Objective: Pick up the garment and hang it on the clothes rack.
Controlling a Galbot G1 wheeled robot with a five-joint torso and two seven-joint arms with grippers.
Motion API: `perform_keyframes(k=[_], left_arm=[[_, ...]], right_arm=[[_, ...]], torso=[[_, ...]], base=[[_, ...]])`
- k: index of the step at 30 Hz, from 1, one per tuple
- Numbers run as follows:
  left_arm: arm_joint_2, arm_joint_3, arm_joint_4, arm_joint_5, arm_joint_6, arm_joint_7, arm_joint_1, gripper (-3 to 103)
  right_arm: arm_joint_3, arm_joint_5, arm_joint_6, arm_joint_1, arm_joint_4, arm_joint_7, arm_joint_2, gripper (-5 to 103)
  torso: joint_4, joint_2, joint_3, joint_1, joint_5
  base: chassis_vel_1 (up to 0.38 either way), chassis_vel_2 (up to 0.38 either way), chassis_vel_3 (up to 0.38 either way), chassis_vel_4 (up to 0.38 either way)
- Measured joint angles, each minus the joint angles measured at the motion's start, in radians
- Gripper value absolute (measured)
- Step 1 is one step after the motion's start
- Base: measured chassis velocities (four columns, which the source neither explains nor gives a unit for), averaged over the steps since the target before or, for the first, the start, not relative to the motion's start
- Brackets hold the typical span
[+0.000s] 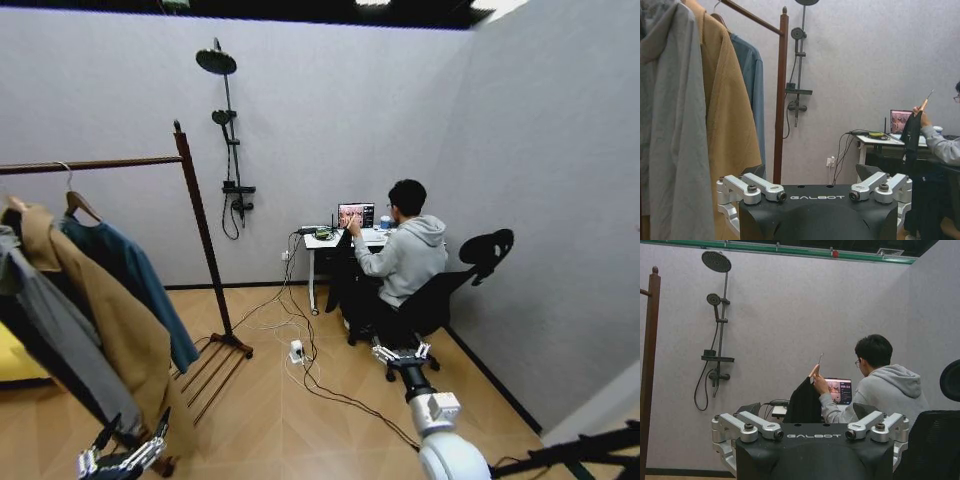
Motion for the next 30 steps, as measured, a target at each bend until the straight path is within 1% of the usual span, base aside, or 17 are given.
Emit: perform_keyframes(k=[7,13,16,17,19,23,24,25,26,27,28,29,30], left_arm=[[0.000,0.000,0.000,0.000,0.000,0.001,0.000,100],[0.000,0.000,0.000,0.000,0.000,0.000,0.000,100],[0.000,0.000,0.000,0.000,0.000,0.000,0.000,100],[0.000,0.000,0.000,0.000,0.000,0.000,0.000,100],[0.000,0.000,0.000,0.000,0.000,0.000,0.000,100],[0.000,0.000,0.000,0.000,0.000,0.000,0.000,100],[0.000,0.000,0.000,0.000,0.000,0.000,0.000,100],[0.000,0.000,0.000,0.000,0.000,0.000,0.000,100],[0.000,0.000,0.000,0.000,0.000,0.000,0.000,100],[0.000,0.000,0.000,0.000,0.000,0.000,0.000,100],[0.000,0.000,0.000,0.000,0.000,0.001,0.000,100],[0.000,0.000,0.000,0.000,0.000,0.001,0.000,100],[0.000,0.000,0.000,0.000,0.000,0.001,0.000,100]], right_arm=[[-0.006,-0.008,0.005,0.004,-0.025,0.000,0.002,100],[-0.010,-0.009,0.008,0.007,-0.029,-0.001,0.005,100],[-0.010,-0.009,0.008,0.009,-0.030,-0.001,0.005,100],[-0.010,-0.009,0.008,0.010,-0.030,-0.001,0.005,100],[-0.010,-0.009,0.008,0.011,-0.030,-0.001,0.005,100],[-0.010,-0.009,0.010,0.011,-0.032,-0.001,0.005,100],[-0.010,-0.009,0.011,0.011,-0.033,-0.001,0.005,100],[-0.010,-0.009,0.017,0.011,-0.038,-0.001,0.005,100],[-0.010,-0.009,0.017,0.011,-0.038,-0.001,0.005,100],[-0.010,-0.009,0.027,0.013,-0.046,-0.001,0.006,100],[-0.010,-0.017,0.050,0.017,-0.060,-0.001,0.006,100],[-0.010,-0.017,0.050,0.017,-0.060,-0.001,0.006,100],[-0.009,-0.025,0.068,0.023,-0.071,-0.002,0.007,100]], torso=[[-0.0003,0.000,0.000,0.000,0.0001],[0.0001,0.000,0.000,0.000,0.0000],[-0.0001,0.000,0.000,0.000,0.0000],[-0.0001,0.000,0.000,0.000,0.0004],[-0.0001,0.000,0.000,0.000,-0.0003],[-0.0003,0.000,0.000,0.000,0.0007],[-0.0004,0.000,0.000,0.000,-0.0002],[0.0001,0.000,0.000,0.000,0.0008],[0.0001,0.000,0.000,0.000,0.0008],[0.0000,0.000,0.000,0.000,-0.0004],[-0.0003,0.000,0.000,0.000,0.0007],[-0.0003,0.000,0.000,0.000,0.0007],[0.0000,0.000,0.000,0.000,-0.0002]], base=[[0.214,-0.252,-0.241,0.228],[0.237,-0.223,-0.216,0.240],[0.252,-0.242,-0.254,0.247],[0.239,-0.247,-0.249,0.244],[0.215,-0.272,-0.243,0.244],[0.223,-0.258,-0.255,0.232],[0.217,-0.247,-0.255,0.241],[0.241,-0.226,-0.226,0.221],[0.241,-0.226,-0.226,0.221],[0.221,-0.227,-0.220,0.241],[0.224,-0.150,-0.173,0.193],[0.224,-0.150,-0.173,0.193],[0.171,-0.150,-0.179,0.168]])
